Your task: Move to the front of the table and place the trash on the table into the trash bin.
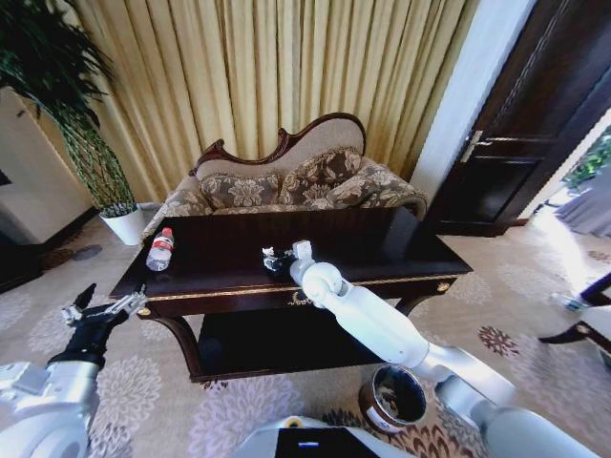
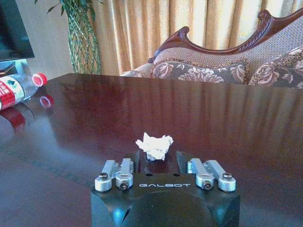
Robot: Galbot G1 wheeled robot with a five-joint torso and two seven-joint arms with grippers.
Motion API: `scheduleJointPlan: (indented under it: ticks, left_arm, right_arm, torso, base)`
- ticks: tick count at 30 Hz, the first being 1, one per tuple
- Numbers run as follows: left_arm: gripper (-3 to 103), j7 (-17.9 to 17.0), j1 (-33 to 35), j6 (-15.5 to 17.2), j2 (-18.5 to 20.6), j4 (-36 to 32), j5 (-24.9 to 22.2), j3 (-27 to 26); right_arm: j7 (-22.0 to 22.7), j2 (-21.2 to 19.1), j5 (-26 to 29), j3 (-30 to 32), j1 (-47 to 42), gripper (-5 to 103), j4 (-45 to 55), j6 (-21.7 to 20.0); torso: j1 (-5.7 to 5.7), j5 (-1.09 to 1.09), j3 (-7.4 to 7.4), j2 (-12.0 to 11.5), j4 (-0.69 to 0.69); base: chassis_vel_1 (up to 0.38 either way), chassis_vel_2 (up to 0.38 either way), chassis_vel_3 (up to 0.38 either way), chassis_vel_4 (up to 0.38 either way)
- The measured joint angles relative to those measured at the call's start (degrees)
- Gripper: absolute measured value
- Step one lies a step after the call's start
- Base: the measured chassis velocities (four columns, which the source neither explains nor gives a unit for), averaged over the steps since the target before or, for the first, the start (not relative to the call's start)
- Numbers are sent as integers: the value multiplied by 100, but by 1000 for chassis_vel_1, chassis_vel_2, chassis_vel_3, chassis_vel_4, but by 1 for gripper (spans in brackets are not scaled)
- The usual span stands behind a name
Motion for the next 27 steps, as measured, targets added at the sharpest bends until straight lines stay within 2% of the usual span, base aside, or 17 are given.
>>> scheduleJointPlan:
  ticks: [1, 2, 4, 5, 8, 9, 11, 14, 21, 24, 25, 27]
  left_arm:
    - [100, 1, -2, -3, -2, 0, 2, 6]
    - [100, 1, -2, -3, -2, 0, 2, 6]
    - [100, 5, -1, -6, -11, 0, 10, 21]
    - [100, 5, -1, -6, -11, 0, 10, 21]
    - [100, 13, 6, -9, -18, 0, 21, 35]
    - [100, 13, 6, -9, -18, 0, 21, 35]
    - [100, 13, 9, -11, -10, 0, 21, 34]
    - [100, 13, 12, -12, 16, 0, 21, 19]
    - [100, 10, -35, -22, 24, 0, -2, 17]
    - [100, -1, -57, -37, 50, 0, -80, -31]
    - [100, -1, -57, -37, 50, 0, -80, -31]
    - [100, 40, -64, -52, 122, 5, -159, -114]
  right_arm:
    - [3, -9, -3, 0, -7, 42, 7, 10]
    - [3, -9, -3, 0, -7, 42, 7, 10]
    - [10, -24, -7, 0, -16, 32, 21, 27]
    - [10, -24, -7, 0, -16, 32, 21, 27]
    - [16, -28, -7, 1, -19, 15, 35, 41]
    - [16, -28, -7, 1, -19, 15, 35, 41]
    - [26, -21, -8, 3, -19, 4, 39, 51]
    - [32, -24, -7, 53, -27, 0, 57, 89]
    - [203, -104, -220, 386, -74, 0, 327, 260]
    - [262, -341, -814, 706, -193, 0, 577, 435]
    - [262, -341, -814, 706, -193, 0, 577, 435]
    - [269, -636, -1126, 1046, -396, 0, 746, 506]
  torso:
    - [0, 0, 0, 0, 0]
    - [0, 0, 0, 0, 0]
    - [0, 0, 0, 0, 0]
    - [0, 0, 0, 0, 0]
    - [0, 0, 0, 0, 0]
    - [0, 0, 0, 0, 0]
    - [0, 0, 0, 0, 0]
    - [0, 0, 0, 0, 0]
    - [0, 0, 0, 0, 1]
    - [0, 0, 0, 0, 2]
    - [0, 0, 0, 0, 2]
    - [0, 2, 0, 0, 0]
  base:
    - [0, 0, 0, 0]
    - [0, 0, 0, 0]
    - [0, 0, 0, 0]
    - [0, 0, 0, 0]
    - [0, 0, 0, 0]
    - [0, 0, 0, 0]
    - [0, 0, 0, 0]
    - [0, 0, 0, 0]
    - [0, 0, 0, 0]
    - [0, 0, 0, 0]
    - [0, 0, 0, 0]
    - [0, 0, 0, 0]
